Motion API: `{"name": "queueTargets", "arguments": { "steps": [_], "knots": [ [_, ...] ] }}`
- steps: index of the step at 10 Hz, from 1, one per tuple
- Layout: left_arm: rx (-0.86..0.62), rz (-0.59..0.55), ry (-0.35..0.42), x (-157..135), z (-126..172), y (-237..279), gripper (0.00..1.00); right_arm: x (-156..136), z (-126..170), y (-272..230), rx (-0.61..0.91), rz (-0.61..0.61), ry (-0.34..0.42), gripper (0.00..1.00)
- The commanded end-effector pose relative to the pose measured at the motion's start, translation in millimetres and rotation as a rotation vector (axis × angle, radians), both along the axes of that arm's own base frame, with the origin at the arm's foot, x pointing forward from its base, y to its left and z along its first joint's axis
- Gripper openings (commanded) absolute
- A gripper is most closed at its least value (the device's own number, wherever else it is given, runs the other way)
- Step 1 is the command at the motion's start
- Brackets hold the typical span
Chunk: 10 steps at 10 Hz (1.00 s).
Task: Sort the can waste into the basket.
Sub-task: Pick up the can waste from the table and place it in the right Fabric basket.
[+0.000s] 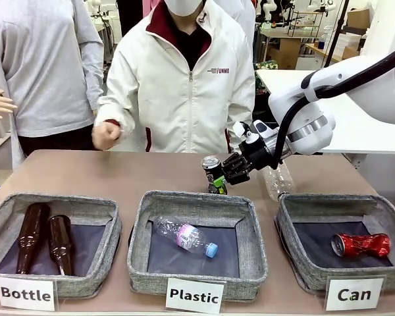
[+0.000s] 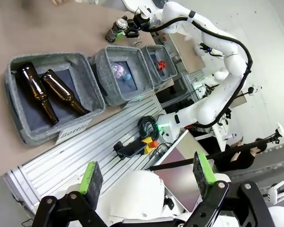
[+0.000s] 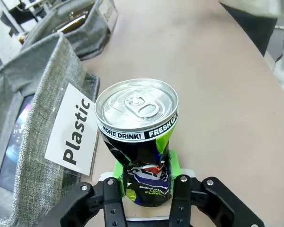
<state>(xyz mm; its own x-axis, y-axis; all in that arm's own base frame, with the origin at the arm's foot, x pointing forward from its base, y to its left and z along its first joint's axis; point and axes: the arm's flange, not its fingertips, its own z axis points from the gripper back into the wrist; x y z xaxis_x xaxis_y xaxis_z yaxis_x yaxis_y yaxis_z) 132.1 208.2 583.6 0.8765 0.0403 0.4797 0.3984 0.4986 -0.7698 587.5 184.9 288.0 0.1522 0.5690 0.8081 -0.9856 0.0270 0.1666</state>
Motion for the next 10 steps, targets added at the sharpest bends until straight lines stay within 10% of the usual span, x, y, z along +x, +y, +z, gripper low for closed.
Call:
{"name": "queueTargets", "arguments": {
  "steps": [1, 4, 7, 10],
  "knots": [
    [-0.006, -0.019, -0.027, 0.0, -1.7, -6.1, 1.00, 2.3, -2.8, 0.4, 0.013, 0.003, -0.003, 0.00],
    [-0.079, -0.070, -0.074, 14.7, -2.3, -44.8, 1.00, 0.0, 30.9, -18.7, 0.010, -0.054, -0.038, 0.00],
    [-0.170, -0.244, -0.058, 51.7, -19.5, -123.2, 1.00, -26.7, 129.0, -70.7, -0.064, -0.140, -0.064, 0.00],
    [-0.341, -0.472, 0.106, 77.4, -62.0, -193.8, 1.00, -95.7, 205.7, -120.1, -0.257, -0.113, -0.068, 0.00]
  ]
}}
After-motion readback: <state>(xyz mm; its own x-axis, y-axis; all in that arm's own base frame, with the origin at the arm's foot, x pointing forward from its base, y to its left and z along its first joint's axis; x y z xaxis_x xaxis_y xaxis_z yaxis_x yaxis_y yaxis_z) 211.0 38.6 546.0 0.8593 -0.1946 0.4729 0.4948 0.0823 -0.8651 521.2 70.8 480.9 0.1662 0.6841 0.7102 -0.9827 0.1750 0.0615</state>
